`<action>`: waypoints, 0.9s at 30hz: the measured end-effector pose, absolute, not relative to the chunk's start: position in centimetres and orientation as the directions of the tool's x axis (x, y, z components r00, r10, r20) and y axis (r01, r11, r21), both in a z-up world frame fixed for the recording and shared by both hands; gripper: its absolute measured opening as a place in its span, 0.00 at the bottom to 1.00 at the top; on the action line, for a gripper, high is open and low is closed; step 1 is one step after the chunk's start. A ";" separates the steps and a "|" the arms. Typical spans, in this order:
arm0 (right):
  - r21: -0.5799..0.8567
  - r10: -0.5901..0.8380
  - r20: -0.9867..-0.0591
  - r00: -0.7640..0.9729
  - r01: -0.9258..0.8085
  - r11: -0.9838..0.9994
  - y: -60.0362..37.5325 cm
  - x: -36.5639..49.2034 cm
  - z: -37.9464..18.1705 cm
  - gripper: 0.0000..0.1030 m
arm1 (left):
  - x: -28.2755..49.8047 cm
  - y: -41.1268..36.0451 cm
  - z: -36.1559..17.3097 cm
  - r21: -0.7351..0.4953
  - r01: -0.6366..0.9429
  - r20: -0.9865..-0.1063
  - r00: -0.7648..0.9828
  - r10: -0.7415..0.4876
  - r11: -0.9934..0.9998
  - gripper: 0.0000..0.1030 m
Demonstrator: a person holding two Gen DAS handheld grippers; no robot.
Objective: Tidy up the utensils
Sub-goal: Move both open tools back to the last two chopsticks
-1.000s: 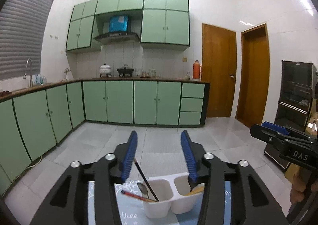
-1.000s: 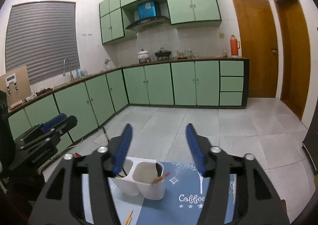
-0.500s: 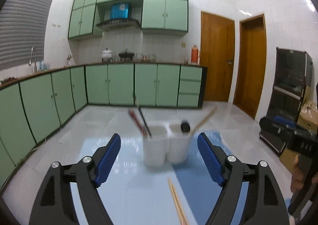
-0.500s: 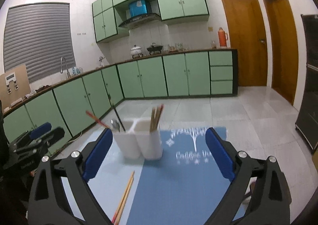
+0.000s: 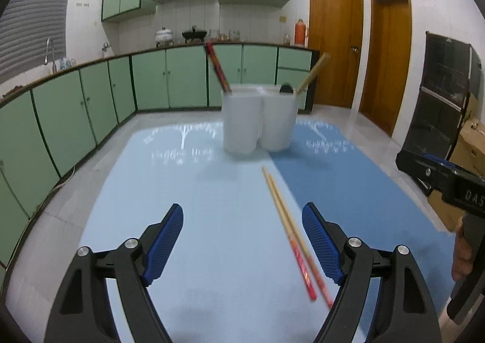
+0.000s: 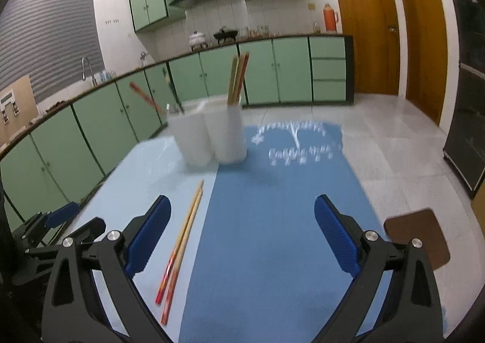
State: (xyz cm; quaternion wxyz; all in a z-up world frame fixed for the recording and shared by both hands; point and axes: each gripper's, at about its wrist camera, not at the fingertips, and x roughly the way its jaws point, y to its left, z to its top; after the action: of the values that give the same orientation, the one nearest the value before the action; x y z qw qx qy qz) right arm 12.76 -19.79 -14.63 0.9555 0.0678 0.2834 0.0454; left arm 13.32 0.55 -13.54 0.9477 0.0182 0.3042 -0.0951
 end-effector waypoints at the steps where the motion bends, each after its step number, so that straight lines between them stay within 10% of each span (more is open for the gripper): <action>1: 0.152 0.122 -0.545 0.829 -0.045 0.987 -19.5 12.4 -15.3 0.90 | 13.0 0.7 -14.1 -0.023 0.188 -0.588 0.792 -0.166 0.982 0.77; 27: 0.074 0.135 -0.674 0.727 -0.115 0.991 -12.1 7.8 -22.2 0.73 | 9.4 4.2 -18.7 -0.045 0.087 -0.692 0.716 -0.094 0.995 0.77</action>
State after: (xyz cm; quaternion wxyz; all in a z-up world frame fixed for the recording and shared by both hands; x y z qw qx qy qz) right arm 7.77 -12.09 -22.22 0.9290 0.0138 0.3636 0.0671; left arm 9.43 4.23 -18.67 0.9263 -0.0045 0.3735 -0.0487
